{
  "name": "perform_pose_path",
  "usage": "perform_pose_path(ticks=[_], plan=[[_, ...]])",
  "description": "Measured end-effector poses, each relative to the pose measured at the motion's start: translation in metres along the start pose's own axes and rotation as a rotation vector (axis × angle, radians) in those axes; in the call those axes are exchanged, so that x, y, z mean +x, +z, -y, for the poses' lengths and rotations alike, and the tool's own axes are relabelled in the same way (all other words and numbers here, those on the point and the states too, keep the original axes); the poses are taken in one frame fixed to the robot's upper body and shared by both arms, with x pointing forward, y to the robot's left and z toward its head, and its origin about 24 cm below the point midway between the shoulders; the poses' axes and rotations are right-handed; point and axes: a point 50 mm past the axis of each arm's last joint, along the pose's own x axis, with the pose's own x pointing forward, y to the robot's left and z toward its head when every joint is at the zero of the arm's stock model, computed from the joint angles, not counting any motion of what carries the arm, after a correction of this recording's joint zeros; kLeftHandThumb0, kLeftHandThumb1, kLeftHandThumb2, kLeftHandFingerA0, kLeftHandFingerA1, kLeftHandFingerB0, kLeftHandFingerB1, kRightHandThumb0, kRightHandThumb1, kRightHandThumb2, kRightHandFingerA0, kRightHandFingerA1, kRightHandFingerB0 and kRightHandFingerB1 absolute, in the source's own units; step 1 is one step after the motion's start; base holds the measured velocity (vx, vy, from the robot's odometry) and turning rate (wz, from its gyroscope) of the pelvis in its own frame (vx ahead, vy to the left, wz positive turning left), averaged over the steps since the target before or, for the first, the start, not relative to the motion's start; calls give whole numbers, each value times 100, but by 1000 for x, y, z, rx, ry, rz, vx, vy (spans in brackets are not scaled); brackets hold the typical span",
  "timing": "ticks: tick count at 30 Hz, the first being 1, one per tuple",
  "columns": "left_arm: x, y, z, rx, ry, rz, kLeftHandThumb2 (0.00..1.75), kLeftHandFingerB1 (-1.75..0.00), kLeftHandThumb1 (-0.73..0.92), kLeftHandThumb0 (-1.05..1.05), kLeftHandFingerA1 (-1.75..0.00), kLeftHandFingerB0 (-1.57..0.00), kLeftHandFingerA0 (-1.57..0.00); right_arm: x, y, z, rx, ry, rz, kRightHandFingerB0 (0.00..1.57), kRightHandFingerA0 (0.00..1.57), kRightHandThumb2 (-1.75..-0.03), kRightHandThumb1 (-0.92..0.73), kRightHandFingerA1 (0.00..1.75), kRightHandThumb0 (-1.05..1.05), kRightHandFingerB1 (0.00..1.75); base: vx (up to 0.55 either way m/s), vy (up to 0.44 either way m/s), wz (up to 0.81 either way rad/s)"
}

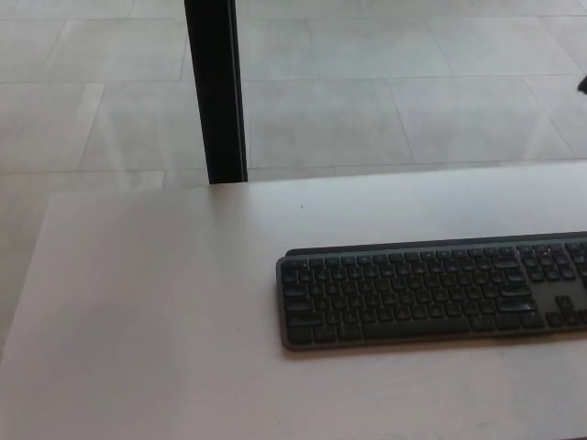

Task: The robot uses its right fingers to click on the space key of the black keyboard placed on the center of the white desk.

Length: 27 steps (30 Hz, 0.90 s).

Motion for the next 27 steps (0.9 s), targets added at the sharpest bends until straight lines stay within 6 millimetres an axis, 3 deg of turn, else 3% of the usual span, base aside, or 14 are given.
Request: perform_pose_path(ticks=[2,8,10,16,17,18,20,21,22,23,24,25,26,27], plan=[[0,0,0,-5,0,0,58,-52,68,-41,-64,-51,-65,-10,-15,8,-8,-15,-52,77,94,-60,-61,139,-22,50,0,0,0],[0,-1,-2,-9,2,-1,58,-52,67,-42,-67,-52,-67,-56,-72,13,-11,-9,-288,84,92,-61,-61,140,-35,51,0,0,0],[0,-1,-1,-10,0,-1,59,-52,67,-40,-64,-53,-69,-74,-91,10,-9,-1,-372,75,93,-60,-60,142,-23,50,0,0,0],[-1,-1,-2,-8,2,1,59,-51,67,-41,-64,-52,-70,-152,-154,-6,26,54,-702,71,84,-59,-60,139,-19,47,0,0,0],[-1,-1,-3,-7,3,0,60,-51,66,-43,-63,-49,-66,-163,-160,-10,41,55,-745,72,83,-58,-61,134,-19,47,0,0,0],[-1,-1,-3,-7,3,0,58,-51,67,-42,-62,-50,-67,-176,-167,-14,68,50,-802,71,79,-58,-60,75,-22,46,0,0,0],[-1,-1,-2,-7,2,0,58,-51,67,-42,-62,-50,-67,-198,-175,-23,110,33,-886,71,79,-58,-60,75,-22,46,0,0,0],[-1,-1,-2,-7,2,0,59,-51,66,-43,-61,-51,-68,-206,-177,-27,129,26,-920,75,86,-57,-57,79,-26,47,0,0,0],[-1,-1,-2,-6,3,-1,58,-52,67,-42,-62,-52,-67,-217,-180,-32,153,13,-964,73,86,-57,-59,117,-27,47,0,0,0],[-1,-1,-2,-6,2,-1,59,-53,65,-43,-66,-54,-72,-224,-182,-36,174,-2,-997,72,83,-58,-59,137,-27,47,0,0,0],[-1,-1,-2,-5,2,-2,59,-53,66,-44,-67,-52,-70,-231,-183,-40,199,-16,-1027,66,102,-80,-47,134,-32,62,0,0,0],[-1,-2,-2,-5,2,-3,59,-53,66,-44,-67,-52,-70,-237,-183,-44,225,-30,-1055,66,102,-80,-47,134,-32,62,0,0,0],[-1,-2,-2,-5,2,-3,58,-52,67,-43,-66,-51,-68,-241,-184,-47,247,-42,-1076,70,88,-61,-59,163,-29,48,0,0,0],[-1,-2,-2,-5,2,-4,58,-52,67,-43,-66,-51,-68,-246,-184,-50,274,-61,-1101,70,88,-61,-59,163,-29,48,0,0,0]])
